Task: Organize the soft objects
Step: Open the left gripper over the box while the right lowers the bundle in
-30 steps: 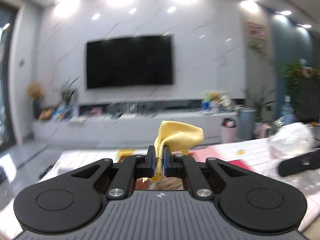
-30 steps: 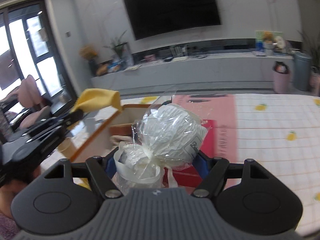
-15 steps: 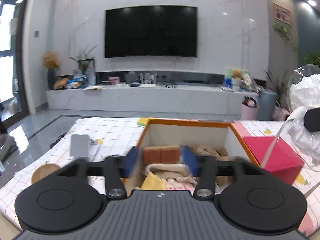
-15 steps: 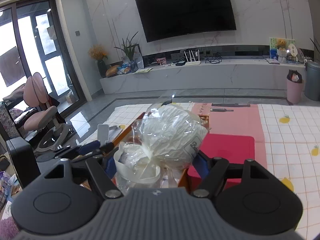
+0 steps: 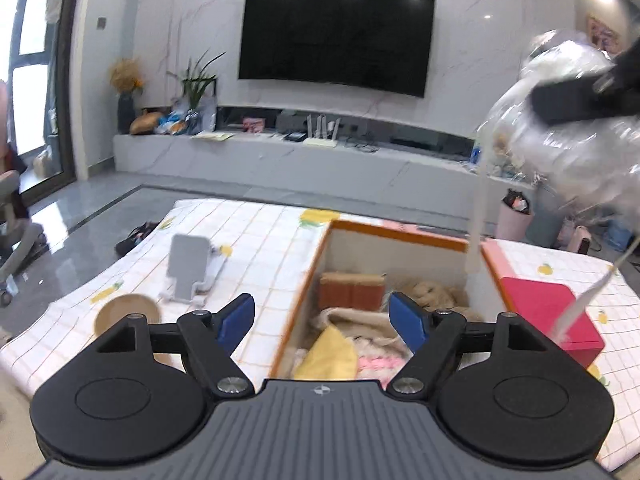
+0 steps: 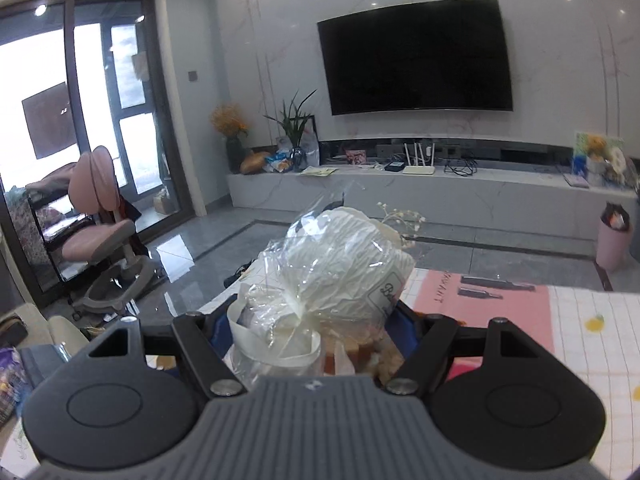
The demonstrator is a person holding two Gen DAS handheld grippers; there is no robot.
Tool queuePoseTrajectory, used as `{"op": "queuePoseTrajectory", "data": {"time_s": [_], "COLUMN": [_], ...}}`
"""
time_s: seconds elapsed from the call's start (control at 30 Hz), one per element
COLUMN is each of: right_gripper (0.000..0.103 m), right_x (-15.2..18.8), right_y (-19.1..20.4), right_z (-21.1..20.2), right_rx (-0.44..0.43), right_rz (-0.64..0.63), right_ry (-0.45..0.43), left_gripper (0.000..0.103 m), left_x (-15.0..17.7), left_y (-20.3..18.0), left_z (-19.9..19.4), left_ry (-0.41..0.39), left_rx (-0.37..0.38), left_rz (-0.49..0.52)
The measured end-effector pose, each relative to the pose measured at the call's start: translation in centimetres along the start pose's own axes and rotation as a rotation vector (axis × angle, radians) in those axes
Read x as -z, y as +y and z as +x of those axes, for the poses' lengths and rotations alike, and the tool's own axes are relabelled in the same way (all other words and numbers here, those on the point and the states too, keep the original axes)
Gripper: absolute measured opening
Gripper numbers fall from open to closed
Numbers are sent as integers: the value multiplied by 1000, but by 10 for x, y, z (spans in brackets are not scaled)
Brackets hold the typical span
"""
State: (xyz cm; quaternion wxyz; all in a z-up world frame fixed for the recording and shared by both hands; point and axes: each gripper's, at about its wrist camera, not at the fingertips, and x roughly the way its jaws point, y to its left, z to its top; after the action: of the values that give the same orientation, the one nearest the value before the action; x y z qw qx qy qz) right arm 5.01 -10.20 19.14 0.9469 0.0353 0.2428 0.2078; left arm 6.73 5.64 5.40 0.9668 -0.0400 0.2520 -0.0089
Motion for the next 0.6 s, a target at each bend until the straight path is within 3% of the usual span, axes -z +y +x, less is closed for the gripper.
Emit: {"op": "queuePoseTrajectory", "data": {"time_s": [0.17, 0.43, 0.47, 0.6], "right_gripper": [74, 74, 74, 74], "right_x": [22, 82, 90, 100], "right_y": [-2, -35, -38, -28], "right_z": [73, 165, 168, 177], "right_rx": [67, 125, 151, 191], "right_rz": [-35, 83, 101, -53], "right_ry": [160, 460, 474, 478], "left_gripper": [90, 90, 90, 90], "left_x": [0, -1, 0, 2], "left_y": [7, 17, 17, 17], "left_z": [-1, 6, 6, 9], "left_ry": [-1, 40, 47, 61], "left_rx": [-90, -75, -68, -57], "left_rz": [32, 8, 10, -3]}}
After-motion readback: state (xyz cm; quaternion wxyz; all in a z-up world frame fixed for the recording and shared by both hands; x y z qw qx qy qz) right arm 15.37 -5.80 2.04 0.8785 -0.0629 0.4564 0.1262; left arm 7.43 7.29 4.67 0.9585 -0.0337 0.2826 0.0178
